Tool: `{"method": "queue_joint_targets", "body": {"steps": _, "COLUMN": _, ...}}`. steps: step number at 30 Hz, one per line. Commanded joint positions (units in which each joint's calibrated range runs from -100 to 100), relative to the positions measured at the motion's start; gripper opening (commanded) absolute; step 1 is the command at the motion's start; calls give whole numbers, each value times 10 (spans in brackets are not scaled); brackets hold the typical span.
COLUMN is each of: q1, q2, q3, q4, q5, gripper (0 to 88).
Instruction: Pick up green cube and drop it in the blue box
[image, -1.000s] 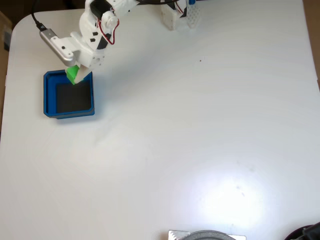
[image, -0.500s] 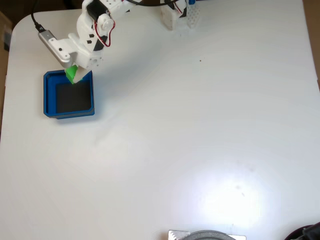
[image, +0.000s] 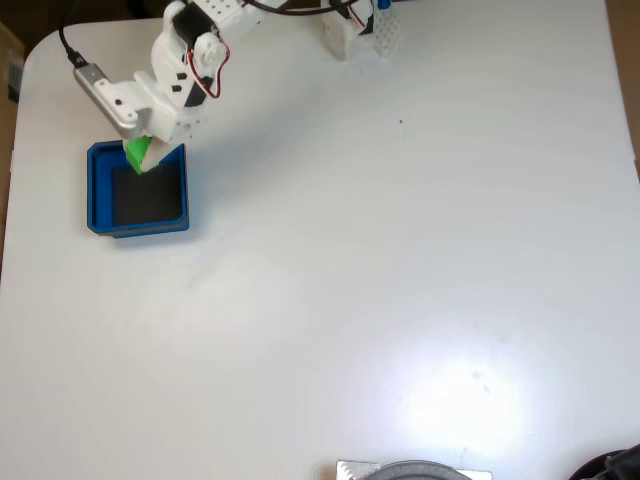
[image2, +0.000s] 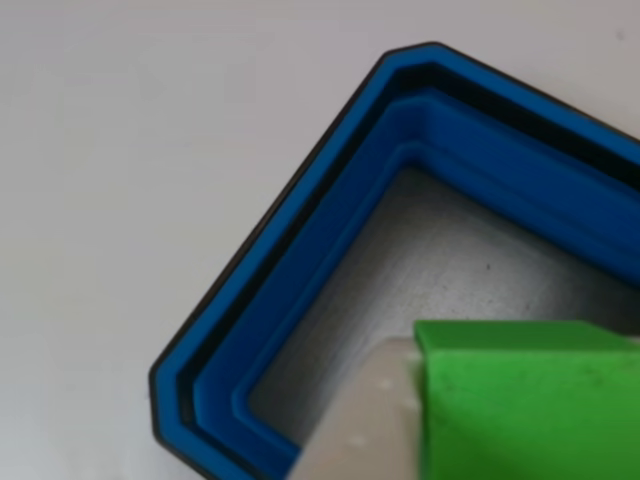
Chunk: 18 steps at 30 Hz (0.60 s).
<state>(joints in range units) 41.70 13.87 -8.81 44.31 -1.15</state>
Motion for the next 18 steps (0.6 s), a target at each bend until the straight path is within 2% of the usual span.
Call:
{"method": "queue_joint_targets", "body": {"steps": 1, "q1": 5, "q2": 11, "q3": -23, "q4": -42, "q5": 2, "gripper": 15}}
{"method": "queue_joint_targets", "body": {"steps": 18, "q1": 7, "q2": 10, "q3": -22, "q4": -43, "q5": -1, "gripper": 16}}
